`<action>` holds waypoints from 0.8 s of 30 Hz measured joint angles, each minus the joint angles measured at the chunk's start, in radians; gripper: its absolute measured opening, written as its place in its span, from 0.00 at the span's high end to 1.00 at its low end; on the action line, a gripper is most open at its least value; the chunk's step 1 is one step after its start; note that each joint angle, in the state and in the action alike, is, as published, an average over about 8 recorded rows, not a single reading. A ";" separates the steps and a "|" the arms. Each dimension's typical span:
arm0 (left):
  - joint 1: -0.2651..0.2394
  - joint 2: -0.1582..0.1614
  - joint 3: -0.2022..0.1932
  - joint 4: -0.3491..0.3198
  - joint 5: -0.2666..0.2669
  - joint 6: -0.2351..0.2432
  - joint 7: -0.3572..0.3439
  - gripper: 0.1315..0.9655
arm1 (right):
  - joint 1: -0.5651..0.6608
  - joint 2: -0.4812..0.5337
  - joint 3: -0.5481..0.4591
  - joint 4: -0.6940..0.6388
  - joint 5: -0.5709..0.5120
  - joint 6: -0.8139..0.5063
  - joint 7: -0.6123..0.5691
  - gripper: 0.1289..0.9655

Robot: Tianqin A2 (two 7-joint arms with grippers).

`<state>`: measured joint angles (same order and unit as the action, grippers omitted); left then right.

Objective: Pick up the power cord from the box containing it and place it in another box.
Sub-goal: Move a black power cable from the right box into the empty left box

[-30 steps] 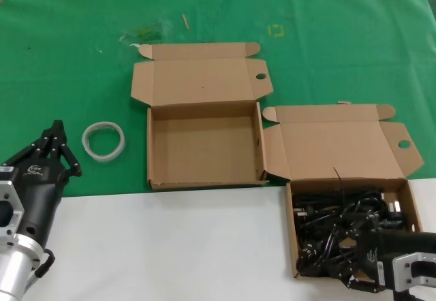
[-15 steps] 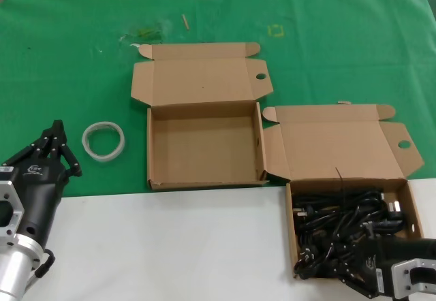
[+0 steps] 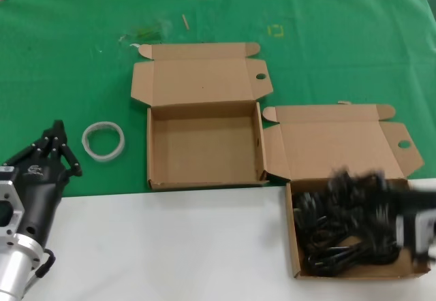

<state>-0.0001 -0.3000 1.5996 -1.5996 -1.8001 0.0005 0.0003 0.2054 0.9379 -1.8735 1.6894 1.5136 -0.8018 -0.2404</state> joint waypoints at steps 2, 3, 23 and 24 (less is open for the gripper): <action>0.000 0.000 0.000 0.000 0.000 0.000 0.000 0.99 | 0.027 0.030 0.036 0.064 0.018 -0.005 0.042 0.89; 0.000 0.000 0.000 0.000 0.000 0.000 0.000 0.99 | 0.044 0.040 0.050 0.092 0.023 -0.007 0.060 0.90; 0.000 0.000 0.000 0.000 0.000 0.000 0.000 0.99 | 0.406 -0.457 -0.201 -0.215 -0.212 0.103 0.041 0.92; 0.000 0.000 0.000 0.000 0.000 0.000 0.000 0.99 | 0.419 -0.488 -0.217 -0.257 -0.236 0.113 0.041 0.92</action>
<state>-0.0001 -0.3000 1.5996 -1.5996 -1.8001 0.0005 0.0003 0.6245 0.4496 -2.0905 1.4324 1.2772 -0.6888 -0.1991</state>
